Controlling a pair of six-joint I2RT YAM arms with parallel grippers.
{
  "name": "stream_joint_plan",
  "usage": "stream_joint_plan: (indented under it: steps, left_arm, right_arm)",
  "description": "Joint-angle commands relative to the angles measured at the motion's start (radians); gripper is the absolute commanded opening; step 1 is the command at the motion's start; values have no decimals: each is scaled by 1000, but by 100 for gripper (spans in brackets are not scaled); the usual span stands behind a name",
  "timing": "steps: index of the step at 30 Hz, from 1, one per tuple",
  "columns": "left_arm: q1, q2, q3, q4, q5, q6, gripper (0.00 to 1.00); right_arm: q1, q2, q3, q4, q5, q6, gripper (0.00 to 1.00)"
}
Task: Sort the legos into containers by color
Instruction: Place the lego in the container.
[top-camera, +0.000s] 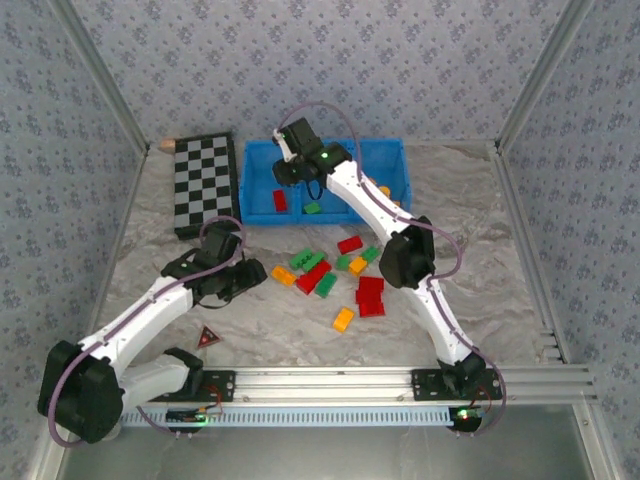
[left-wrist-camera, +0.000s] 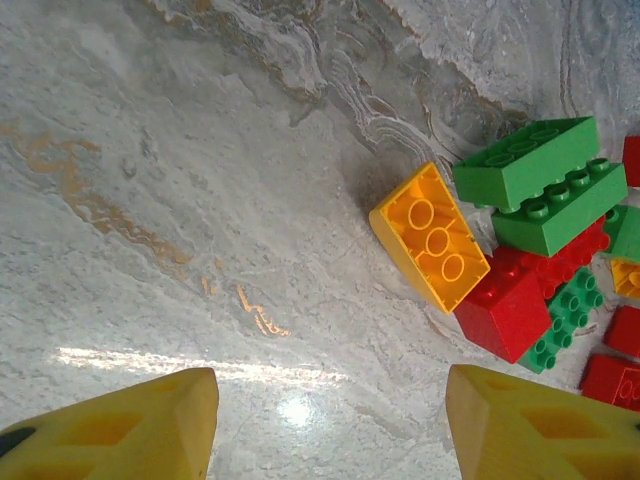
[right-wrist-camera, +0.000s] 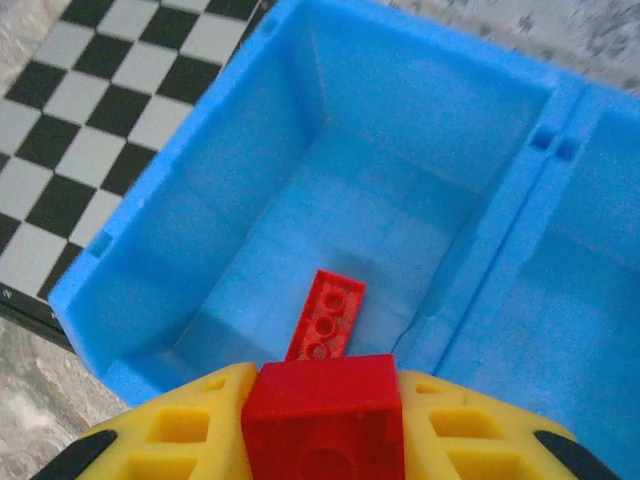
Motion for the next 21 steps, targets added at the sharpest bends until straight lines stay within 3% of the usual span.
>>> stream_joint_plan:
  steps: [1, 10, 21]
  left_arm:
    - [-17, 9, -17, 50, 20, -40, 62]
    - [-72, 81, -39, 122, 17, -126, 63]
    - [-94, 222, 26, 178, -41, -172, 64]
  right_arm:
    - [18, 11, -56, 76, -53, -80, 29]
    - [66, 108, -17, 47, 80, -238, 31]
    - [74, 98, -80, 77, 97, -278, 49]
